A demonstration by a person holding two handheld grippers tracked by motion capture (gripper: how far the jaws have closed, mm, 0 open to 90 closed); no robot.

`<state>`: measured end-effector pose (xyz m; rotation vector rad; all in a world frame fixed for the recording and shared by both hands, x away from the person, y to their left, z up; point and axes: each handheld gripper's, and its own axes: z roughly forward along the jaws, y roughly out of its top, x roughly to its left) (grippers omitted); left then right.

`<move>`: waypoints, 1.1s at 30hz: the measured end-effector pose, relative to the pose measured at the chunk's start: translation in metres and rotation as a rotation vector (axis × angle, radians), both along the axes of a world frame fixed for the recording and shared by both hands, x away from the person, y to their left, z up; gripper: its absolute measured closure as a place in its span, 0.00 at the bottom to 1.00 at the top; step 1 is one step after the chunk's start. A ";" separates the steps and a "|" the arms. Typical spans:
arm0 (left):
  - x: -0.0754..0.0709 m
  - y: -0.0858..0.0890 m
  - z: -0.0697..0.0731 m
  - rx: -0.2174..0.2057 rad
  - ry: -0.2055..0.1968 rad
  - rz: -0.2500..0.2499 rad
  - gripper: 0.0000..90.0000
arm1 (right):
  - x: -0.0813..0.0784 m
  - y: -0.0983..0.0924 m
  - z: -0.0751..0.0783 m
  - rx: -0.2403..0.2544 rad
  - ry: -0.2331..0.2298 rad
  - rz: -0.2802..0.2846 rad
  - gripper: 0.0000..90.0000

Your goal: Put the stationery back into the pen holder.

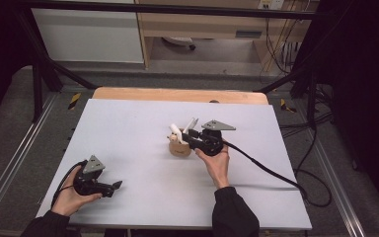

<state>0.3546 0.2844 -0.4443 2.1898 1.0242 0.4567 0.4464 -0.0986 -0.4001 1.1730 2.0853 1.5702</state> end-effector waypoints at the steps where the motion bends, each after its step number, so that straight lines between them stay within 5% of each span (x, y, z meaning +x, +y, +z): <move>1: 0.000 0.000 0.000 0.000 0.000 0.000 0.09 | -0.002 -0.002 0.002 -0.010 0.002 0.002 0.65; 18: 0.000 -0.001 0.000 -0.002 0.002 -0.001 0.09 | -0.027 -0.048 0.025 -0.135 0.054 0.059 0.08; 33: 0.000 -0.003 -0.001 -0.012 0.003 0.003 0.08 | -0.051 -0.117 -0.017 -0.227 0.142 0.023 0.01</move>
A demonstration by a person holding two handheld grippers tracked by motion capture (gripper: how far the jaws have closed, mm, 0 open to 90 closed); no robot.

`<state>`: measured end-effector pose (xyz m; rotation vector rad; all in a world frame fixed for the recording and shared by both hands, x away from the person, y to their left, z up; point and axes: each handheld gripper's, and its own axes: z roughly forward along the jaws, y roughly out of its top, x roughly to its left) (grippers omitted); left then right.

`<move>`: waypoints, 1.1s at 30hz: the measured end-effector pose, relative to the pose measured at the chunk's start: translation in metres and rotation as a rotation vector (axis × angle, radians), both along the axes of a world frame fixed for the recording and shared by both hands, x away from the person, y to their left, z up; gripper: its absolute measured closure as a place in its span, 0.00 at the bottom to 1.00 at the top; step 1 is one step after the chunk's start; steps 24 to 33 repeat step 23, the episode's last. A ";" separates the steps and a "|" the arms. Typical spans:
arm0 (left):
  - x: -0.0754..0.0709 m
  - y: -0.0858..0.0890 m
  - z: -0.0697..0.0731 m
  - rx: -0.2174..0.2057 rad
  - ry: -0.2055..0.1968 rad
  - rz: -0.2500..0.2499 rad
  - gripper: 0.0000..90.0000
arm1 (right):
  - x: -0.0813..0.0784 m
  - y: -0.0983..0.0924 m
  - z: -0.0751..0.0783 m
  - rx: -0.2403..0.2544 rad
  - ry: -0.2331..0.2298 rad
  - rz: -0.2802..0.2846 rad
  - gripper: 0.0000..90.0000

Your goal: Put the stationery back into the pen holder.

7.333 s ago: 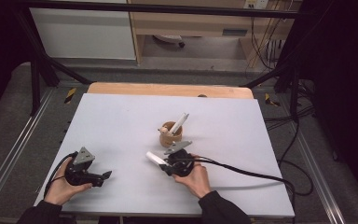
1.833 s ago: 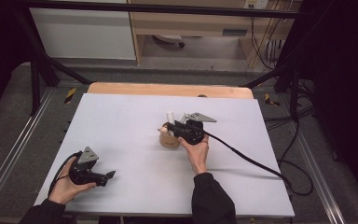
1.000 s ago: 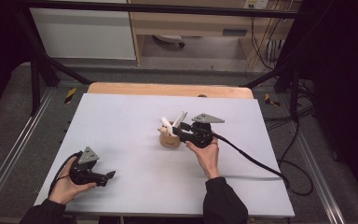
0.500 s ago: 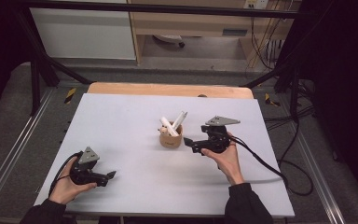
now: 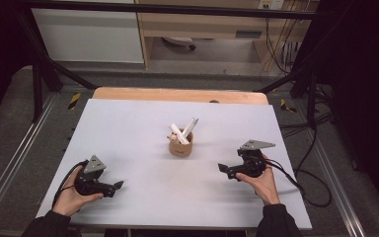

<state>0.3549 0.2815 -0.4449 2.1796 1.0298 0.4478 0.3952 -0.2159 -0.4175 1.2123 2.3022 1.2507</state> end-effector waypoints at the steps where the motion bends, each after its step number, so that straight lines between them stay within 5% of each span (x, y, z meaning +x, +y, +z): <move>1: 0.000 0.000 0.000 0.000 -0.001 -0.001 0.08 | -0.002 -0.004 -0.002 -0.002 0.003 -0.008 0.01; 13: -0.001 0.000 0.000 -0.001 -0.012 -0.009 0.08 | -0.019 -0.038 -0.025 -0.043 0.018 -0.017 0.01; 18: -0.001 -0.001 -0.001 0.001 -0.011 -0.015 0.08 | -0.021 -0.039 -0.030 -0.093 0.023 0.004 0.01; 33: -0.002 0.000 -0.001 0.004 -0.013 -0.019 0.08 | -0.023 -0.039 -0.032 -0.100 0.025 0.014 0.01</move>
